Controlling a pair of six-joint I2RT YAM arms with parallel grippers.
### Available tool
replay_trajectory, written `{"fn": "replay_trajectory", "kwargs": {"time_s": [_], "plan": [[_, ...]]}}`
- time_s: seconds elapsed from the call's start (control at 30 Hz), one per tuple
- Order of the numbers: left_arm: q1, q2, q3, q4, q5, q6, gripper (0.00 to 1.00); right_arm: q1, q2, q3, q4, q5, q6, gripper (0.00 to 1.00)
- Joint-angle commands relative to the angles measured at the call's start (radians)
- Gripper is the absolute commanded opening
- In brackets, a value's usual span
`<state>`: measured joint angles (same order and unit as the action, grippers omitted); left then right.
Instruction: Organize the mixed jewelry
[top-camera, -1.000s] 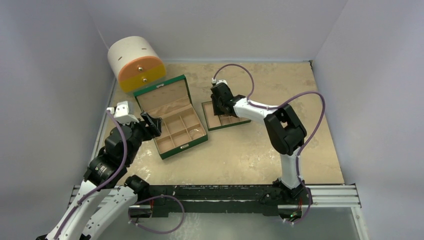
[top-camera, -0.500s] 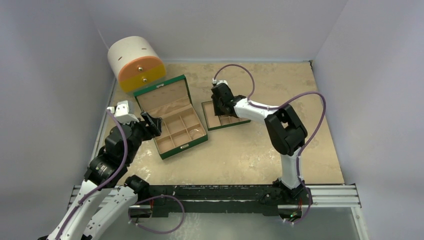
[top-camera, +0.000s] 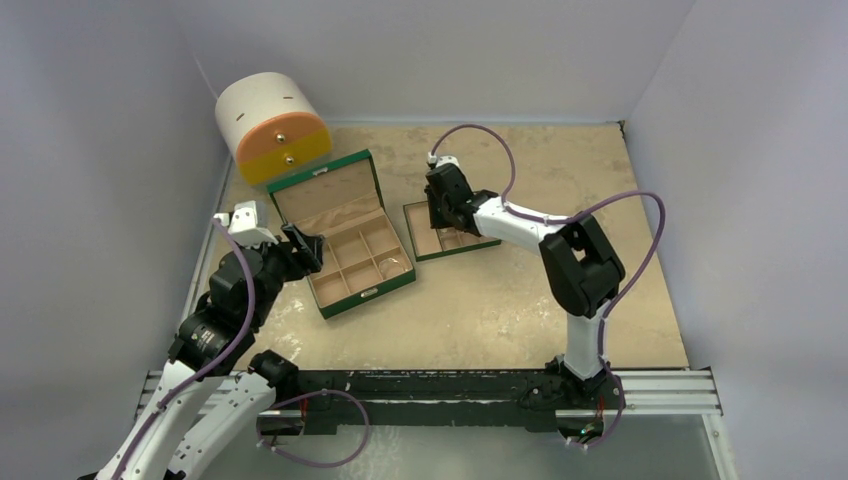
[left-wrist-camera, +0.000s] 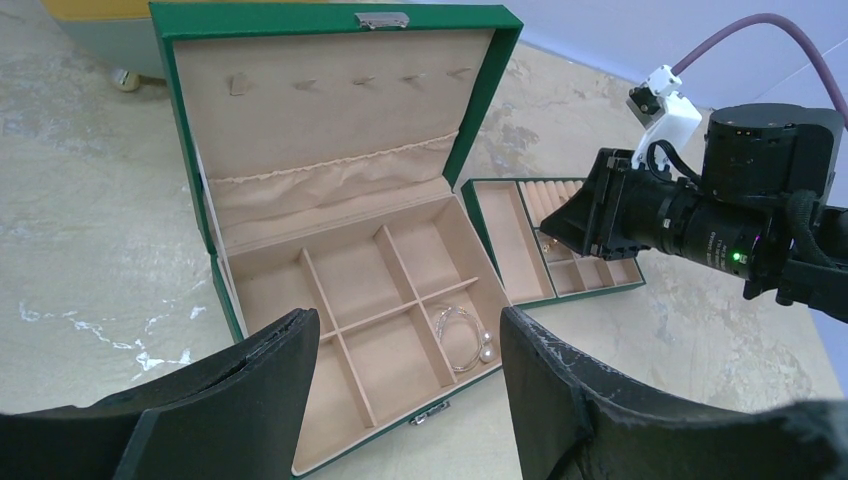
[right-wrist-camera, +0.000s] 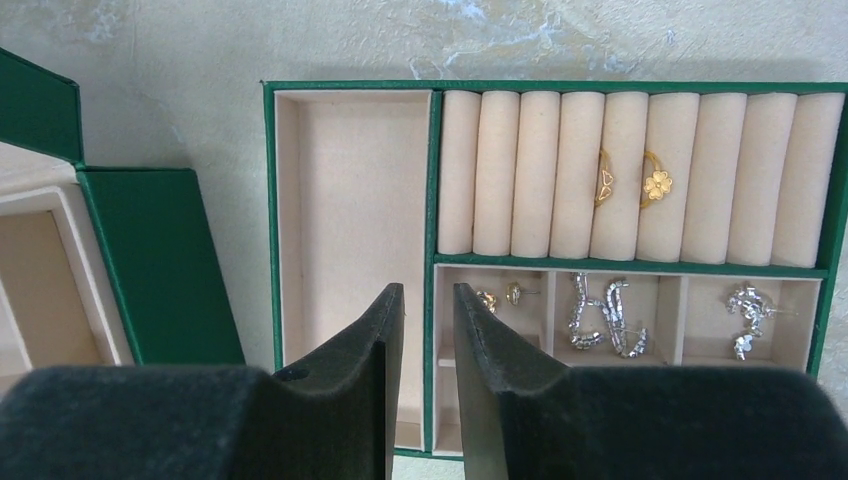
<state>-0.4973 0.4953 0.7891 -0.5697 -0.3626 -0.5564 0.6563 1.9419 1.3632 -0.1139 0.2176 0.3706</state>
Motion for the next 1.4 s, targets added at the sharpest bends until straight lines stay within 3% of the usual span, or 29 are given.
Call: {"fn": "replay_trajectory", "kwargs": {"time_s": [0.0, 0.77, 1.0, 1.37], "plan": [[0.009, 0.001, 0.021, 0.048, 0.013, 0.015, 0.66, 0.005, 0.011, 0.013, 0.020, 0.006, 0.013, 0.27], [0.026, 0.008, 0.019, 0.053, 0.028, 0.016, 0.66, 0.014, 0.091, 0.050, 0.018, 0.008, 0.006, 0.21], [0.029, 0.010, 0.018, 0.052, 0.031, 0.017, 0.66, 0.020, 0.105, 0.066, 0.008, 0.021, -0.001, 0.00], [0.031, 0.015, 0.018, 0.053, 0.031, 0.015, 0.66, 0.042, 0.001, 0.041, -0.023, 0.065, -0.017, 0.00]]}}
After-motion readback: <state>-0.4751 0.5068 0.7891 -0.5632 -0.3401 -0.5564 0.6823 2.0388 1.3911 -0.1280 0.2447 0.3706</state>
